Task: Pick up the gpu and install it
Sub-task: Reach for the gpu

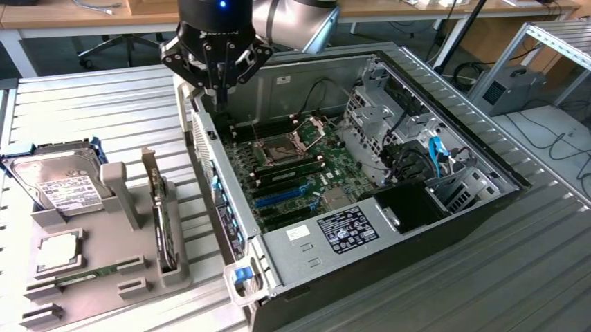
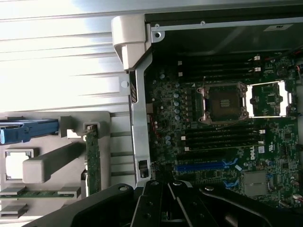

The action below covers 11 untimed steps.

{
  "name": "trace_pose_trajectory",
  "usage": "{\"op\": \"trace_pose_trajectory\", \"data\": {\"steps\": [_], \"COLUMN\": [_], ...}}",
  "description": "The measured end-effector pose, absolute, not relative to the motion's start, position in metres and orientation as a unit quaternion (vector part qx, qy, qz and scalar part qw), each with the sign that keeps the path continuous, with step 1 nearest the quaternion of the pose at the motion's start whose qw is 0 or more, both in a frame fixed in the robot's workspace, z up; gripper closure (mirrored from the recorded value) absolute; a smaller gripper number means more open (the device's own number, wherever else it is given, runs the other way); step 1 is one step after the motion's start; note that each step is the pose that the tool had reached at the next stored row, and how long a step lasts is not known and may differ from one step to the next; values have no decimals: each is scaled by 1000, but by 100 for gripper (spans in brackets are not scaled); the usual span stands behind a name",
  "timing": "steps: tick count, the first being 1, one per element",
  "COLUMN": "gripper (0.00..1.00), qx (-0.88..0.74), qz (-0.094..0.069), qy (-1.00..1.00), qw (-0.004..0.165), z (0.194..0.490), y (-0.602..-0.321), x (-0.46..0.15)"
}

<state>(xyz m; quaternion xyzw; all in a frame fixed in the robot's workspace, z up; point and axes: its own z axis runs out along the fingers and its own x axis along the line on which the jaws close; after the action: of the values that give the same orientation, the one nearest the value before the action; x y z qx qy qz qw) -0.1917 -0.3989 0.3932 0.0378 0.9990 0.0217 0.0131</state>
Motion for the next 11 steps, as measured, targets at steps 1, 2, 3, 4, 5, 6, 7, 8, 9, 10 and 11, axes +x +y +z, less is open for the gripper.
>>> {"op": "trace_pose_trajectory", "data": {"steps": [1, 2, 3, 4, 5, 6, 7, 8, 9, 10, 11], "gripper": [89, 89, 89, 89, 89, 89, 89, 89, 89, 89, 89], "qx": [38, 38, 38, 38, 38, 38, 38, 38, 38, 38, 38], "qz": [22, 22, 22, 22, 22, 22, 22, 22, 22, 22, 22], "qy": [999, 999, 999, 999, 999, 999, 999, 999, 999, 999, 999], "qw": [13, 13, 13, 13, 13, 13, 13, 13, 13, 13, 13], "z": [393, 393, 393, 393, 393, 393, 393, 393, 393, 393, 393], "y": [-399, -399, -399, -399, -399, -399, -399, -399, -399, -399, -399], "x": [-192, -192, -193, -194, -194, -195, -195, -195, -196, -196, -196]}}
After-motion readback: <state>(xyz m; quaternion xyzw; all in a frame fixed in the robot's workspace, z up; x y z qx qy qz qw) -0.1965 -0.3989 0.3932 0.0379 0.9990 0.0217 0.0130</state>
